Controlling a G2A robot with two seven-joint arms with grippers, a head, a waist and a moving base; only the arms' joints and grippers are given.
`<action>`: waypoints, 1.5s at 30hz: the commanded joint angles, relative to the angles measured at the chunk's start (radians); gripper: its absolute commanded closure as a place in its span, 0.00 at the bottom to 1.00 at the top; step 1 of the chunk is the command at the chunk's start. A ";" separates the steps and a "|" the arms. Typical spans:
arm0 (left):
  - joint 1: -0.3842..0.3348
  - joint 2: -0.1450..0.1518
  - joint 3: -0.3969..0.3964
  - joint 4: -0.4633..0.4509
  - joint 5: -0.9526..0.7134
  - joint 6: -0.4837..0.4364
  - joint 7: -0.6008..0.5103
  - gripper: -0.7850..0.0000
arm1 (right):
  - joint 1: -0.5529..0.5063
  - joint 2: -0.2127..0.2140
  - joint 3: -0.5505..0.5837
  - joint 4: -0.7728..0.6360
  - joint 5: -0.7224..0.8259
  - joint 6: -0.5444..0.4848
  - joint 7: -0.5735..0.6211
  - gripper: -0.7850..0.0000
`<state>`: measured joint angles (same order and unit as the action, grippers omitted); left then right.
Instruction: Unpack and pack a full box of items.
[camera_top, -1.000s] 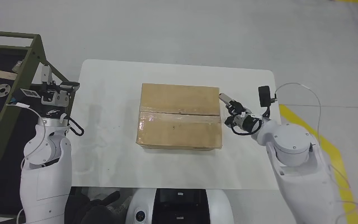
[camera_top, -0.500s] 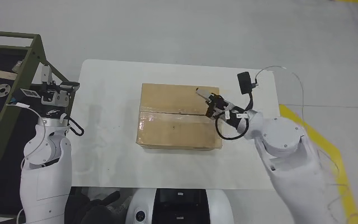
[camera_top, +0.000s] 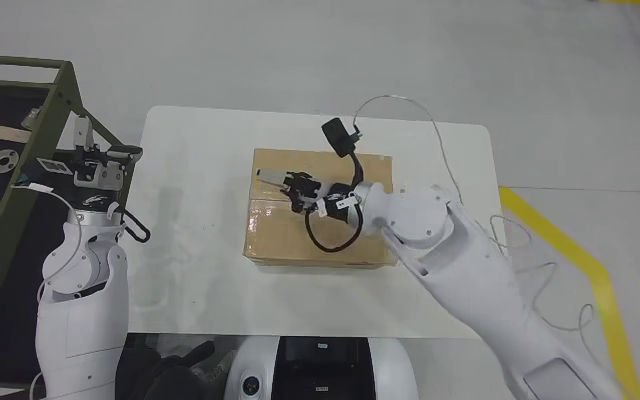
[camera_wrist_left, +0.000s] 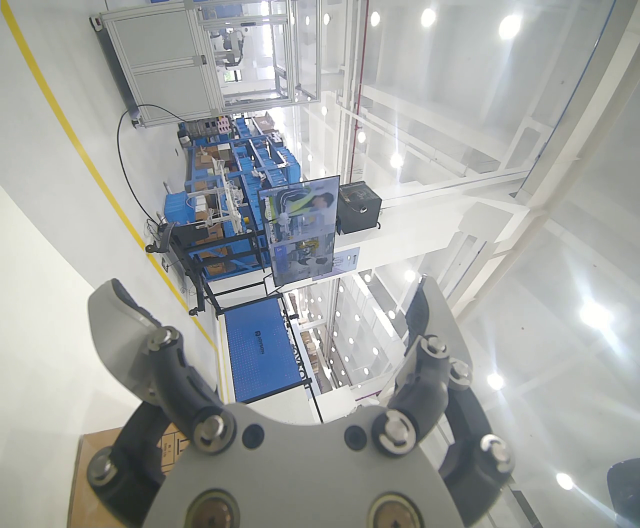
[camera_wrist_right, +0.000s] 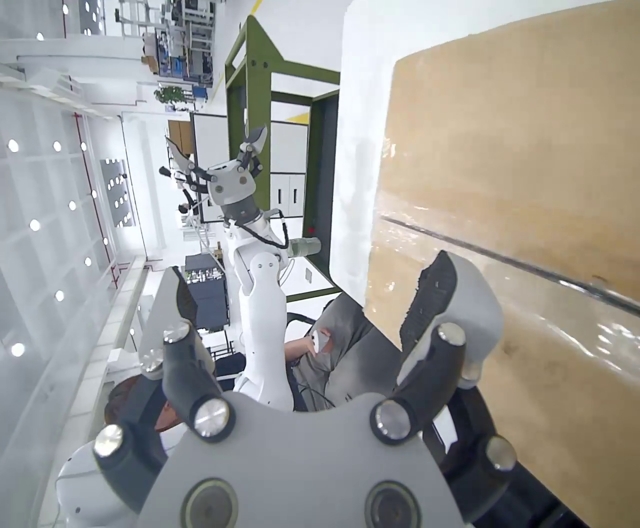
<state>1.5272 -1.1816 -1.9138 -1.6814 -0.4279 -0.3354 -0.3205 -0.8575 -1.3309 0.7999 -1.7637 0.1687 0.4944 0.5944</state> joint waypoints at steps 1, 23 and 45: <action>0.000 0.000 0.000 0.000 0.000 0.000 0.000 0.00 | 0.036 -0.018 -0.041 0.042 0.030 -0.025 -0.009 0.00; 0.000 0.000 0.000 0.000 0.000 0.000 0.000 0.00 | 0.205 -0.163 -0.231 0.369 0.168 -0.139 -0.050 0.00; 0.000 0.000 0.000 0.000 0.000 0.000 0.000 0.00 | 0.048 -0.109 -0.083 0.272 0.065 -0.060 0.022 0.00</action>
<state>1.5272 -1.1816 -1.9138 -1.6814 -0.4279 -0.3354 -0.3205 -0.7971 -1.4464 0.7032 -1.4820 0.2430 0.4293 0.6112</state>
